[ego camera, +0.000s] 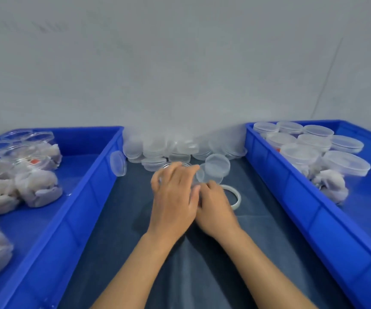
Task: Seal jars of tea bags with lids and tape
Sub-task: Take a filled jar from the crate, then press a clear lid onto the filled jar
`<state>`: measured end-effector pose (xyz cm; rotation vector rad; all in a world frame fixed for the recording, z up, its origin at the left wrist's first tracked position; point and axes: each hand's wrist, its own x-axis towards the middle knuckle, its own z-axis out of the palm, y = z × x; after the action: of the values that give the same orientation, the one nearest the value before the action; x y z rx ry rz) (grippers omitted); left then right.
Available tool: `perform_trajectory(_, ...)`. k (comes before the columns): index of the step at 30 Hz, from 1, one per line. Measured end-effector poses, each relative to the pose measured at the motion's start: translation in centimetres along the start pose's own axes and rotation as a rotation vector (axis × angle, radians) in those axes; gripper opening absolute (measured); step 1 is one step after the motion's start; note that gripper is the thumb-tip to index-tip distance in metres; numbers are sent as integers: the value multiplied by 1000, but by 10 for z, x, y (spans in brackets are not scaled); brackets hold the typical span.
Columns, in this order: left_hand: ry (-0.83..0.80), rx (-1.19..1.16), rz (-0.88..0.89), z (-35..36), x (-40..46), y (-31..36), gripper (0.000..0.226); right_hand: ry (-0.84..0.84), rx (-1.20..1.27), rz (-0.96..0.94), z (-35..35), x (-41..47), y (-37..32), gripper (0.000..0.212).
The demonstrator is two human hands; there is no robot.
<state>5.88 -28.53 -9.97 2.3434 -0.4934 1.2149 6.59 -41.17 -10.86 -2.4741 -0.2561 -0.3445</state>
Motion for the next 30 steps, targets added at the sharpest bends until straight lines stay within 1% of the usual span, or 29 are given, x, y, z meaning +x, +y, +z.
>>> perform_trajectory(2, 27, -17, -102, 6, -6, -8, 67, 55, 0, 20, -6, 16, 6, 17)
perform_trajectory(4, 103, -80, -204, 11, -11, -17, 86, 124, -88, 50, -13, 31, 12, 29)
perform_trajectory(6, 129, -257, -310, 14, -16, -25, 95, 108, -188, 94, -15, 43, 18, 39)
perform_trajectory(8, 48, -494, -463, 14, -22, -27, 100, 46, -261, 151, -13, 51, 24, 54)
perform_trajectory(9, 8, -558, -527, 14, -23, -28, 101, 20, -279, 183, -12, 54, 28, 61)
perform_trajectory(11, -27, -582, -594, 18, -25, -32, 109, -6, -277, 230, -7, 59, 32, 67)
perform_trajectory(14, -42, -613, -605, 23, -27, -36, 110, 25, -266, 254, 1, 64, 33, 66)
perform_trajectory(16, -44, -635, -589, 25, -27, -37, 104, 67, -244, 265, 4, 66, 32, 64)
perform_trajectory(19, -30, -648, -538, 27, -28, -39, 93, 152, -141, 274, 5, 65, 30, 70)
perform_trajectory(21, -19, -642, -528, 25, -27, -38, 90, 215, -25, 232, 0, 65, 26, 76)
perform_trajectory(23, 8, -613, -533, 21, -26, -36, 92, 239, 62, 138, -12, 66, 20, 83)
perform_trajectory(26, 88, -551, -518, 14, -21, -34, 99, 165, 43, -35, -40, 69, 10, 93)
perform_trajectory(28, 99, -480, -500, 10, -19, -33, 102, 85, -3, -162, -58, 69, 2, 96)
perform_trajectory(30, 89, -427, -503, 9, -19, -32, 104, 15, -71, -250, -71, 69, -7, 98)
